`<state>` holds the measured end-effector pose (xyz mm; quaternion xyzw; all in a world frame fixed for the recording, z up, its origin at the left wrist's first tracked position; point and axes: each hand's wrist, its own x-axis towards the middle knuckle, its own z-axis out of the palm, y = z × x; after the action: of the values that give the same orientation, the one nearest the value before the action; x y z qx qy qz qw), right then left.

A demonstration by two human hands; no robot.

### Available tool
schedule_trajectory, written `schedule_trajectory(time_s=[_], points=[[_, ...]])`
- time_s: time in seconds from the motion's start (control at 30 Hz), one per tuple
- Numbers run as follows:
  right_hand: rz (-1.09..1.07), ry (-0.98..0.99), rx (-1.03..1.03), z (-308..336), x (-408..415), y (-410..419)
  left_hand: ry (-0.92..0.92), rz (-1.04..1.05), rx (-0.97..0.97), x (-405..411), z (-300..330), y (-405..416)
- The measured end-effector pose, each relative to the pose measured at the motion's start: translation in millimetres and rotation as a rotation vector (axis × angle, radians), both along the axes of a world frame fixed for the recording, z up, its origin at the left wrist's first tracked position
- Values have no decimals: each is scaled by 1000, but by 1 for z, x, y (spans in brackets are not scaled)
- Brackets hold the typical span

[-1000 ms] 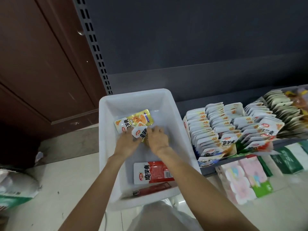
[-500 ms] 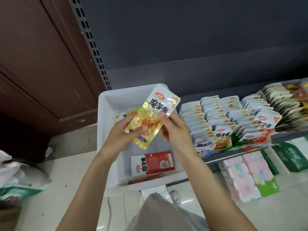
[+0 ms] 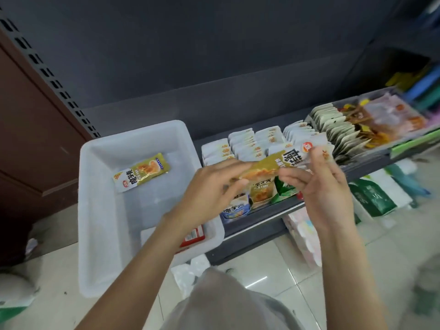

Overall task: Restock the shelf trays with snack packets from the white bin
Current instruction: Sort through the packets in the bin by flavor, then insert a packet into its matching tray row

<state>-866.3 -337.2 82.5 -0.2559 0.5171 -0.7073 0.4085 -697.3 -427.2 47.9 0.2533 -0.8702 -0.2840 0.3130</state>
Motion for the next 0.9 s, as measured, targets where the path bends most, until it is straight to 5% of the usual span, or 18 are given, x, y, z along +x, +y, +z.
schedule_trajectory(time_s=[0.17,0.3,0.5,0.77,0.9], points=[[-172,259,51,-3,-43,17,-238,37,88,-28,-15,-14],[-45,427,105,-32,-55,9,-330,122,106,-24,-35,-23],[337,951,194,-75,-56,-32,-250,104,255,-32,-36,-24],[320,1867,264,-86,-47,-59,-299,106,198,-38,-42,-22],[293,1951,314,-87,-47,-63,-308,87,199,-36,-41,-22]])
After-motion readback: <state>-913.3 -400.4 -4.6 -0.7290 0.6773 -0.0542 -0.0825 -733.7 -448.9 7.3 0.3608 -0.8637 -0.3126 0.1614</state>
